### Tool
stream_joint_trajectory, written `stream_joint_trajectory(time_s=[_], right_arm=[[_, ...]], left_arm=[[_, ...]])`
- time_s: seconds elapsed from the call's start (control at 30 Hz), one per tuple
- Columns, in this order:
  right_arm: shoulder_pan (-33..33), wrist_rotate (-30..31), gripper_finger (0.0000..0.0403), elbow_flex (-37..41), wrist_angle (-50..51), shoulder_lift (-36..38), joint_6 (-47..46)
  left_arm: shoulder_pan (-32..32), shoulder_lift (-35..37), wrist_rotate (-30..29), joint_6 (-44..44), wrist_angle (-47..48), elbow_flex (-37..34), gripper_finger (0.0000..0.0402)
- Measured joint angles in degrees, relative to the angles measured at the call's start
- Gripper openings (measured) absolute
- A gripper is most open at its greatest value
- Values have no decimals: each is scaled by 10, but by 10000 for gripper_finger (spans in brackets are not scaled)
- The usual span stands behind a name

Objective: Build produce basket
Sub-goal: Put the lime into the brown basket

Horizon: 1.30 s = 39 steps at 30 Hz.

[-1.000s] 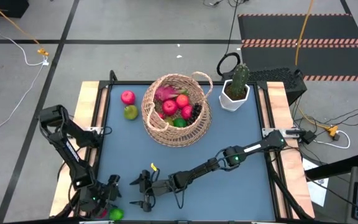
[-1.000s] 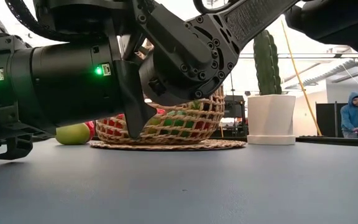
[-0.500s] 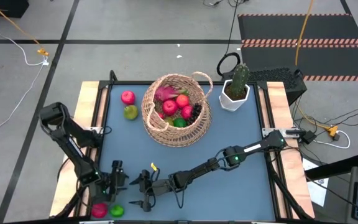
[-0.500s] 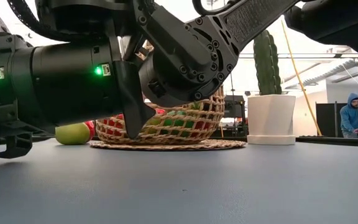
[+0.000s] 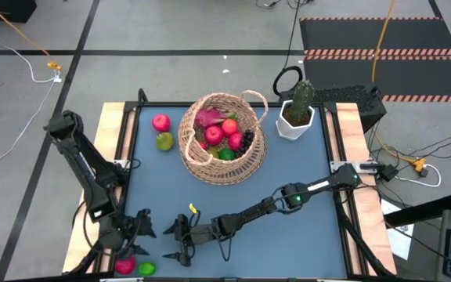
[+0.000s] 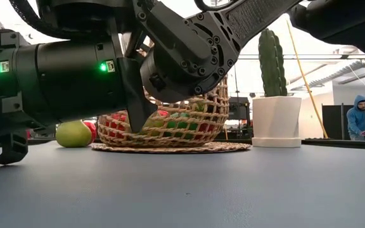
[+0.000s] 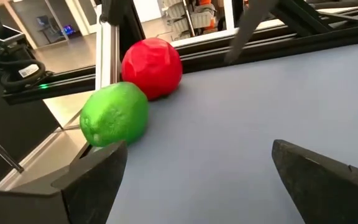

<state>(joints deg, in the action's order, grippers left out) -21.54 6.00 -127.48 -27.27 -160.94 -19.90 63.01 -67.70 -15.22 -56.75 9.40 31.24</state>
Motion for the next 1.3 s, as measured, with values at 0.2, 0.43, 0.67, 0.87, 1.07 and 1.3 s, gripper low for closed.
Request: stream_joint_trajectory(time_s=[0.2, 0.43, 0.67, 0.87, 1.07, 1.3], right_arm=[[1, -7, 393, 0, 4, 0, 0], [2, -16, 393, 0, 7, 0, 7], [2, -17, 393, 0, 9, 0, 11], [2, -17, 393, 0, 9, 0, 11], [2, -17, 393, 0, 9, 0, 11], [2, -17, 393, 0, 10, -1, 35]], left_arm=[[37, -48, 0, -23, -2, 0, 324], [43, -100, -1, -71, -25, 0, 324], [43, -141, 33, -75, -96, 0, 324], [42, -142, 37, -47, -92, 0, 324], [15, -141, 17, -45, -11, 0, 324], [-40, -140, 4, -147, 8, 2, 324]])
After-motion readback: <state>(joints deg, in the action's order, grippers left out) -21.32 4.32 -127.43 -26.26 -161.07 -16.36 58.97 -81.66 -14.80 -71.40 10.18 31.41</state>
